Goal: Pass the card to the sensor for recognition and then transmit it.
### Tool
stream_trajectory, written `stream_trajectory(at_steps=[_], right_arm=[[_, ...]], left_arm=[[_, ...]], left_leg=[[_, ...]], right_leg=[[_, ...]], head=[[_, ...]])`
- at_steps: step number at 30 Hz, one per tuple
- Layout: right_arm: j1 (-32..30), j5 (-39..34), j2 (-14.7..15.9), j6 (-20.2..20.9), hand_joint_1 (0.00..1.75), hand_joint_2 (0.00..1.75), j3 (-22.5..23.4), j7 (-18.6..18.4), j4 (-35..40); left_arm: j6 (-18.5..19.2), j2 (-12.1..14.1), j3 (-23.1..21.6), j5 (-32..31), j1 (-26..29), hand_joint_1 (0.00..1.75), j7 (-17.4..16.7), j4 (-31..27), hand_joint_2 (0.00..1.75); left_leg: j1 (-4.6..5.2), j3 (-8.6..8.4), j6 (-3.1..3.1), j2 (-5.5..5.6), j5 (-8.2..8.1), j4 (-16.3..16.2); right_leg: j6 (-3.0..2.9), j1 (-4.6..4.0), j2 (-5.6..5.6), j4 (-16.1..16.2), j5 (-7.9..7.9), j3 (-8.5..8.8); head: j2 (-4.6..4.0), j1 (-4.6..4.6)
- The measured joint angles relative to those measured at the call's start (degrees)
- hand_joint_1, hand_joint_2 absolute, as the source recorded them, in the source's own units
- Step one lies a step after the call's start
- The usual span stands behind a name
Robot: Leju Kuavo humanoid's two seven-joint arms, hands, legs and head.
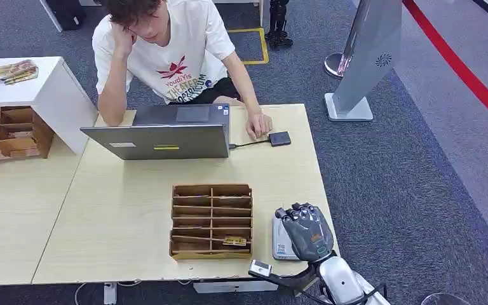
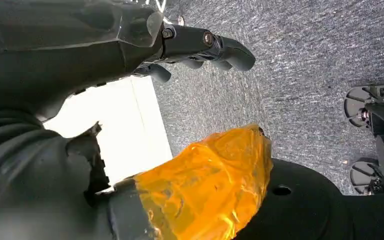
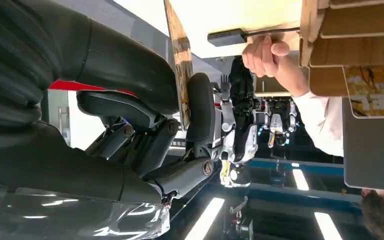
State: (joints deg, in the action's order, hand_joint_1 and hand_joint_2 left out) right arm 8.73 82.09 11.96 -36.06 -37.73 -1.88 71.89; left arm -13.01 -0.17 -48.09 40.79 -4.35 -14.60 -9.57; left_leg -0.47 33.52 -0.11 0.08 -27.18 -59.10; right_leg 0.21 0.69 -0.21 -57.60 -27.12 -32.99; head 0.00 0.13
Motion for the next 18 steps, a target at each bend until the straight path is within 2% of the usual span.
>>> stream_trajectory(at_steps=[6,8,9,18], right_arm=[[0.4,0.6,0.7,0.3,1.75,1.75,-0.8,-0.1,-0.6],[2.3,3.7,2.7,2.3,1.75,1.75,-3.2,-0.1,-1.5],[4.2,4.7,5.1,3.7,1.75,1.75,-5.5,0.2,-2.0],[12.8,5.0,13.8,7.6,1.75,1.75,-12.6,3.3,-2.8]], left_arm=[[0.0,0.0,0.0,0.0,0.0,0.0,0.0,0.0,0.0],[0.0,0.1,-0.8,0.0,-0.1,0.0,0.0,0.0,0.0],[0.1,0.2,-1.0,0.0,-0.1,0.0,0.0,0.0,0.0],[0.1,0.3,-2.4,0.4,-0.1,0.0,0.3,0.0,0.0]], left_leg=[[0.0,0.0,0.0,0.0,0.0,0.0],[0.0,0.0,0.0,-0.01,0.0,0.0],[0.01,0.0,0.0,0.0,0.0,0.0],[0.06,0.0,0.03,0.0,0.02,0.0]], right_leg=[[0.0,0.0,0.0,0.0,0.0,0.0],[0.0,0.0,0.0,0.0,0.0,0.0],[0.01,0.0,0.0,0.0,0.01,0.01],[0.07,0.01,0.0,0.0,0.06,0.01]], head=[[0.0,0.0],[0.0,0.0],[0.0,-0.02],[0.0,0.0]])
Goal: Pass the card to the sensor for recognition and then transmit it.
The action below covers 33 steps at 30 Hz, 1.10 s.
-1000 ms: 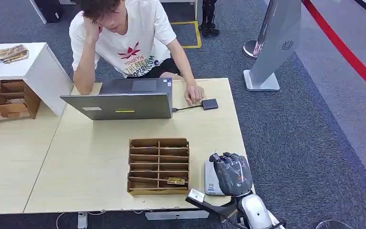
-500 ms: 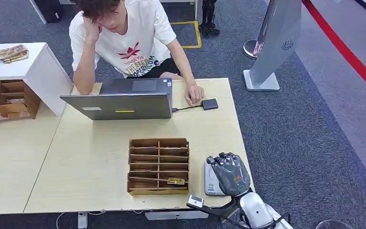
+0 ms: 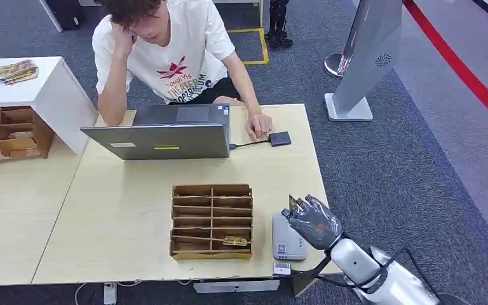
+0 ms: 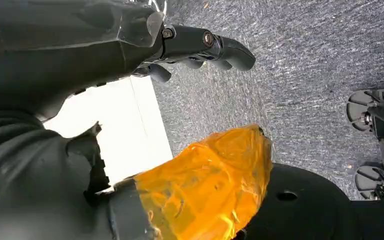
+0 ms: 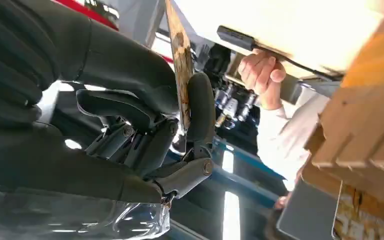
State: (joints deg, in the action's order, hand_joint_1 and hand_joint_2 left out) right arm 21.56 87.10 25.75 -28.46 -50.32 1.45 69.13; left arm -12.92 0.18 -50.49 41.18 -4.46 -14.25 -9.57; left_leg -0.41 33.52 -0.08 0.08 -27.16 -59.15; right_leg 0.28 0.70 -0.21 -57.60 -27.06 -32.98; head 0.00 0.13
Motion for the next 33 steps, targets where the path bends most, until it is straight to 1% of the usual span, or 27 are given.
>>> stream_trajectory(at_steps=[3,6,10,15,17,26,33], right_arm=[[2.0,-0.1,1.8,0.6,1.75,1.75,-1.4,0.6,0.0],[3.1,-0.2,2.6,1.1,1.75,1.75,-2.3,1.1,0.0],[4.8,-1.2,3.7,3.1,1.75,1.75,-4.0,2.4,0.1],[8.7,-3.1,5.4,6.5,1.75,1.75,-7.0,4.5,0.1],[9.9,-3.4,5.9,6.9,1.75,1.75,-8.0,4.8,0.1],[11.8,-4.6,6.7,7.8,1.75,1.75,-10.2,4.8,0.2],[12.8,-7.4,6.9,8.6,1.75,1.75,-14.4,4.7,1.7]], left_arm=[[0.0,0.0,-0.3,0.0,0.0,0.0,0.0,0.0,0.0],[0.0,0.1,-0.3,0.0,0.0,0.0,0.0,0.0,0.0],[0.1,0.1,-0.5,0.0,0.0,0.0,0.1,0.0,0.0],[0.4,0.2,-1.1,0.2,0.0,0.0,0.2,0.0,0.0],[0.4,0.2,-1.2,0.2,-0.1,0.0,0.3,0.0,0.0],[0.5,0.2,-1.3,0.5,-0.1,0.0,0.4,0.0,0.0],[0.6,0.2,-1.3,1.0,-0.1,0.0,0.4,0.0,0.0]], left_leg=[[-0.03,0.0,0.0,0.02,0.0,0.0],[-0.03,0.0,0.0,0.0,0.0,0.0],[-0.04,0.0,0.0,0.0,0.0,0.0],[-0.04,0.0,0.0,0.0,0.0,0.0],[-0.03,0.0,0.0,0.0,0.01,0.0],[-0.04,0.01,0.0,0.01,0.0,0.0],[-0.05,0.0,0.0,0.01,0.0,0.0]], right_leg=[[0.0,0.0,-0.02,0.0,0.0,0.0],[0.0,0.0,0.0,0.0,0.0,0.0],[0.0,0.0,0.0,0.0,0.0,0.0],[0.0,-0.01,0.0,0.0,0.0,0.0],[0.0,0.0,0.0,0.0,0.0,0.0],[0.0,0.0,-0.01,0.0,0.0,0.0],[-0.01,-0.01,-0.01,0.0,0.0,0.0]], head=[[0.0,-0.02],[0.0,0.0],[0.0,-0.02],[0.0,0.0],[0.0,0.0],[0.0,0.0],[0.0,0.0]])
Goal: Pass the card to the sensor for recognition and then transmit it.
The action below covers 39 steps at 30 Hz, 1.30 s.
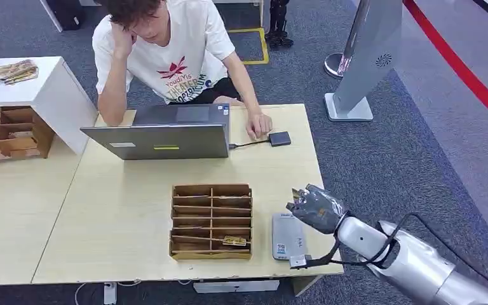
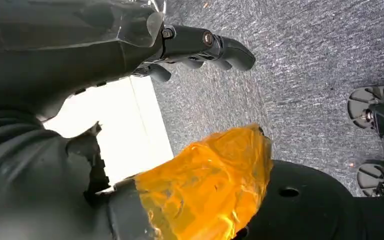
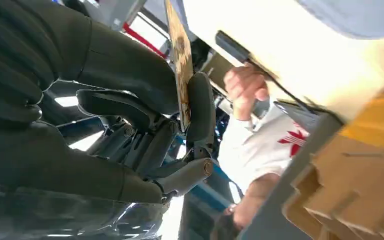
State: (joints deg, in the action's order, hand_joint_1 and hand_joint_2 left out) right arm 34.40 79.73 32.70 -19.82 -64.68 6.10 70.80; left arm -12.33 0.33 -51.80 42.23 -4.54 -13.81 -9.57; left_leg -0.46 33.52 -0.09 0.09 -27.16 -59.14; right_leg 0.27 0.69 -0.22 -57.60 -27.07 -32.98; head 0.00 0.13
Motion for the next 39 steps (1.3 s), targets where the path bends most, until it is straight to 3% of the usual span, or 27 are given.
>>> stream_trajectory(at_steps=[16,39], right_arm=[[0.6,-3.6,1.1,1.4,1.75,1.75,-6.9,-0.6,4.2],[0.6,-3.3,-0.3,1.7,1.75,1.75,-9.5,-1.3,-1.0]], left_arm=[[-0.1,0.0,-0.3,1.0,0.0,0.0,-0.1,0.0,0.0],[-0.1,0.0,-1.4,1.1,-0.1,0.0,-0.1,0.0,0.0]], left_leg=[[0.0,0.01,0.0,0.0,0.0,0.0],[0.0,0.02,0.0,0.01,0.0,0.0]], right_leg=[[0.0,0.0,0.0,0.0,0.0,0.0],[0.0,0.0,-0.01,0.0,0.0,0.0]], head=[[0.0,0.0],[0.0,0.0]])
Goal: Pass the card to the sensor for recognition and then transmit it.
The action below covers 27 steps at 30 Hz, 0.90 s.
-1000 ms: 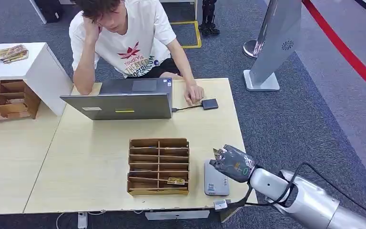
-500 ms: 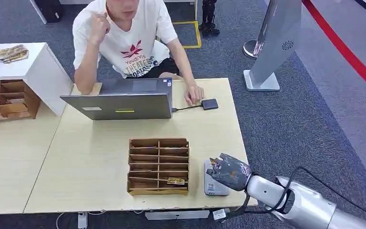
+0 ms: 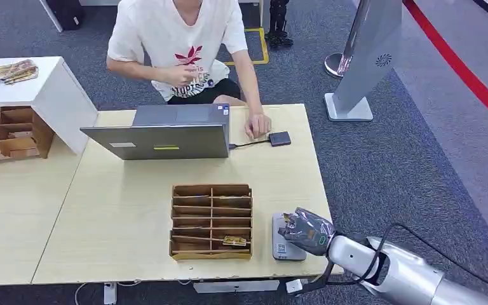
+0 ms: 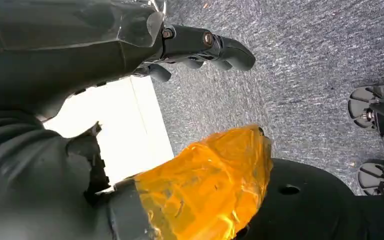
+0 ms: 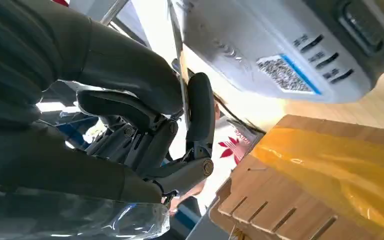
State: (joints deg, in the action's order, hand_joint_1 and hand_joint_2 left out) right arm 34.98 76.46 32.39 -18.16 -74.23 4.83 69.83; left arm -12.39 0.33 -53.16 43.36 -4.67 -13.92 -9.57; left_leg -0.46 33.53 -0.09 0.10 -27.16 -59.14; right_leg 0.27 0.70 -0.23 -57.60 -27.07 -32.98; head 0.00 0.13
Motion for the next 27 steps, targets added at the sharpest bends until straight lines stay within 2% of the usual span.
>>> stream_trajectory(at_steps=[27], right_arm=[[-2.1,-2.1,-4.9,-2.9,1.75,1.75,-0.6,-0.1,-5.9]], left_arm=[[0.0,0.0,-0.9,1.0,-0.4,0.0,-0.2,0.0,0.0]], left_leg=[[-0.01,-0.04,0.0,-0.02,0.0,0.0]], right_leg=[[0.0,0.0,0.01,0.0,0.0,0.02]], head=[[0.0,0.0]])
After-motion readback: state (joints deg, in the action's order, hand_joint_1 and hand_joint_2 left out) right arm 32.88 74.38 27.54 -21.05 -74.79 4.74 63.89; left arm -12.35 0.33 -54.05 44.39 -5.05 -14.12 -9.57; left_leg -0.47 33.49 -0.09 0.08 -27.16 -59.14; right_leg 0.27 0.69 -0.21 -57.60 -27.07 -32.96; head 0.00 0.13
